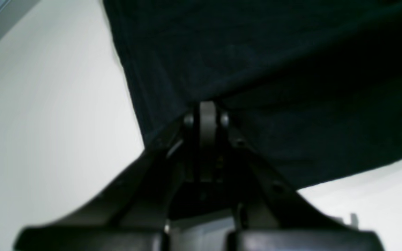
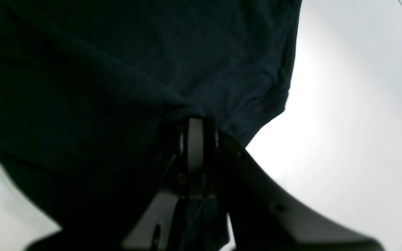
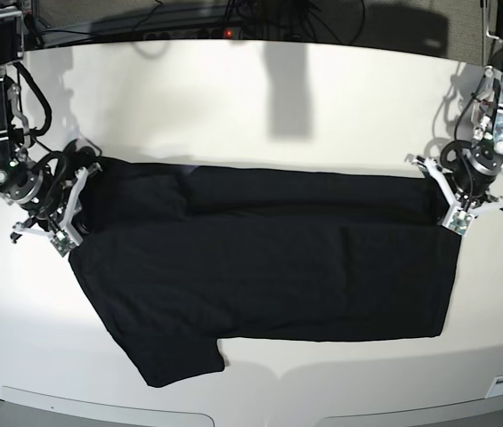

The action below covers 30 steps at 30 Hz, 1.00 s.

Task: Fold the T-shirt properly
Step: 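Regrasp the shirt's collar edge with both grippers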

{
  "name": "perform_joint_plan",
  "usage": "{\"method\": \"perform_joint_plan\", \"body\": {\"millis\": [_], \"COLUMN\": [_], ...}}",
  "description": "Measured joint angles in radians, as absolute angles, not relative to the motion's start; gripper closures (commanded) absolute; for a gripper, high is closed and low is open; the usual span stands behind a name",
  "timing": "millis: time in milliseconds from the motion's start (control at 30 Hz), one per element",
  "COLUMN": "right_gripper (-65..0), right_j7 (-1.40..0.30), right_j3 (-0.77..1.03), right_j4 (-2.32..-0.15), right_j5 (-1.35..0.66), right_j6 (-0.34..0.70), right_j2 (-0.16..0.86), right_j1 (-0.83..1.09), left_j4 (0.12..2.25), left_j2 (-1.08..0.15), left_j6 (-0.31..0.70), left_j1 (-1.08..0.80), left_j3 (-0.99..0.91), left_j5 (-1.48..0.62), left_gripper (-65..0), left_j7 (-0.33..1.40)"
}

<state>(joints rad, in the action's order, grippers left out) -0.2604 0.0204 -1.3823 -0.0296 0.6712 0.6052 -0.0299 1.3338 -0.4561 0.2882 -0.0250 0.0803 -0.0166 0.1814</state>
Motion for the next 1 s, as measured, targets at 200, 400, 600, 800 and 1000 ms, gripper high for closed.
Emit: {"method": "perform_joint_plan", "body": {"millis": [200, 400, 600, 800, 1000], "right_gripper": [-21.1, -24.2, -15.2, 0.0, 0.0], "right_j7": [-0.256, -0.267, -0.305, -0.426, -0.422], "right_j3": [0.020, 0.021, 0.023, 0.025, 0.025], "right_j4": [-1.382, -1.382, -1.469, -1.518, -1.514], "right_j5": [0.027, 0.024, -0.199, -0.263, -0.230], "right_j6": [0.670, 0.665, 0.661, 0.660, 0.617], "right_j2": [0.607, 0.609, 0.609, 0.543, 0.475], "right_j1": [-0.033, -0.033, -0.033, -0.036, -0.033], "left_j4": [1.334, 1.334, 1.407, 1.491, 1.390], "left_j2": [-0.455, -0.456, -0.477, -0.439, -0.346], "left_j6": [0.288, 0.166, 0.147, 0.147, 0.153], "left_j1": [-0.025, -0.025, -0.033, -0.022, -0.024], "left_j3": [0.080, 0.080, 0.080, 0.079, 0.080], "left_j5": [-0.017, -0.019, -0.134, -0.265, -0.265], "left_gripper": [-18.9, -26.6, -11.8, 0.0, 0.0], "left_j7": [0.182, 0.217, 0.330, 0.282, 0.211]}}
